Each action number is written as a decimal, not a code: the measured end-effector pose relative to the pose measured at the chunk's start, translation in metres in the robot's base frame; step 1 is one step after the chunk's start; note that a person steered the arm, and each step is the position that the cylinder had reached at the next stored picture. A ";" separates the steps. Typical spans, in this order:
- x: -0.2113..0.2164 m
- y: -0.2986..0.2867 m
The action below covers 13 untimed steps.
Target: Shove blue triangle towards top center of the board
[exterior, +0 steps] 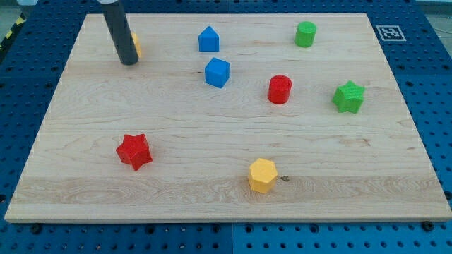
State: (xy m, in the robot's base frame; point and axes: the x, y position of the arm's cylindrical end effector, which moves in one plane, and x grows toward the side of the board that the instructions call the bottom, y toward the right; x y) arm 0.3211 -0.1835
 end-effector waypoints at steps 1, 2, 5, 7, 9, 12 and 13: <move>-0.006 -0.001; -0.006 -0.001; -0.001 -0.004; -0.015 -0.004; -0.035 -0.007; -0.008 0.016; 0.008 0.032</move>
State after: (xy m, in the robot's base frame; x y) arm 0.3292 -0.1512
